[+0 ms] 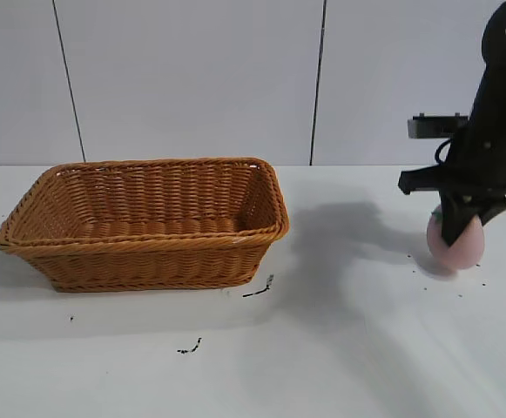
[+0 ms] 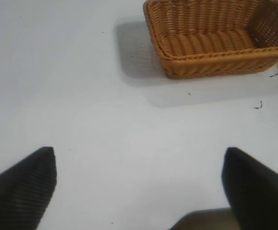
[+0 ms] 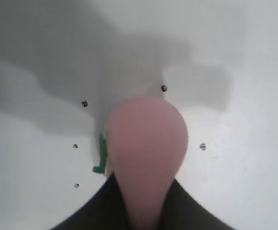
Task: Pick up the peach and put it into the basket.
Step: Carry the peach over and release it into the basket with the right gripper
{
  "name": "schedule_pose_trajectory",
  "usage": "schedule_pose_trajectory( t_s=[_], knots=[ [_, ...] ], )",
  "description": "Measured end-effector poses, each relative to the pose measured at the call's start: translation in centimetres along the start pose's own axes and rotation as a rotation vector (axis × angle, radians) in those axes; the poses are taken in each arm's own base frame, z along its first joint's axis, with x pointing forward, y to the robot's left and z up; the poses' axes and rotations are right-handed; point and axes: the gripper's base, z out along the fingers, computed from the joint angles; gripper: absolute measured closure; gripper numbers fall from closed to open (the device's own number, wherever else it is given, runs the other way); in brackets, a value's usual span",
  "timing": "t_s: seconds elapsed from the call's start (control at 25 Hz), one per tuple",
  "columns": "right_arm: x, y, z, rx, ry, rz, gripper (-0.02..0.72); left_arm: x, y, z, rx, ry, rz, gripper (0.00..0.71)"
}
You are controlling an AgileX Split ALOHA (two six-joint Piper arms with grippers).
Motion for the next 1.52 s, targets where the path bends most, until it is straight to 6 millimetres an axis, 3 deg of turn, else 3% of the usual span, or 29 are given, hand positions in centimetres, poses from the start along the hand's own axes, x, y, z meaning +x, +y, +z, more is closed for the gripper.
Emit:
schedule_pose_trajectory(
  t_s=[0.12, 0.28, 0.56, 0.68, 0.8, 0.96, 1.16, 1.24, 1.28, 1.36, 1.44, 1.52],
  knots=[
    [-1.3, 1.9, -1.9, -0.014, -0.05, -0.033, 0.669, 0.0, 0.0, 0.0, 0.0, 0.0, 0.0, 0.018],
    [-2.4, 5.1, -3.0, -0.04, -0.102, -0.087, 0.669, 0.0, 0.0, 0.0, 0.0, 0.0, 0.0, 0.018],
    [-3.9, 15.1, -2.0, -0.134, -0.162, -0.269, 0.669, 0.0, 0.0, 0.0, 0.0, 0.0, 0.0, 0.018],
    [-3.5, 19.6, -0.3, -0.177, -0.16, -0.344, 0.669, 0.0, 0.0, 0.0, 0.0, 0.0, 0.0, 0.018],
    [-2.8, 22.7, 2.5, -0.2, -0.137, -0.392, 0.669, 0.0, 0.0, 0.0, 0.0, 0.0, 0.0, 0.018],
    [-1.9, 24.9, 7.4, -0.207, -0.112, -0.445, 0.669, 0.0, 0.0, 0.0, 0.0, 0.0, 0.0, 0.018],
    [-0.8, 25.5, 11.8, -0.202, -0.058, -0.457, 0.648, 0.0, 0.0, 0.0, 0.0, 0.0, 0.0, 0.018],
    [-0.5, 25.6, 12.4, -0.2, -0.041, -0.459, 0.579, 0.0, 0.0, 0.0, 0.0, 0.0, 0.0, 0.018],
    [-0.5, 25.6, 12.5, -0.2, -0.039, -0.459, 0.508, 0.0, 0.0, 0.0, 0.0, 0.0, 0.0, 0.018],
    [-0.5, 25.6, 12.4, -0.2, -0.037, -0.475, 0.278, 0.0, 0.0, 0.0, 0.0, 0.0, 0.0, 0.018],
    [-0.7, 25.7, 12.0, -0.201, -0.039, -0.485, 0.112, 0.0, 0.0, 0.0, 0.0, 0.0, 0.0, 0.018],
    [-0.9, 25.7, 11.4, -0.202, -0.035, -0.489, 0.045, 0.0, 0.0, 0.0, 0.0, 0.0, 0.0, 0.018]
  ],
)
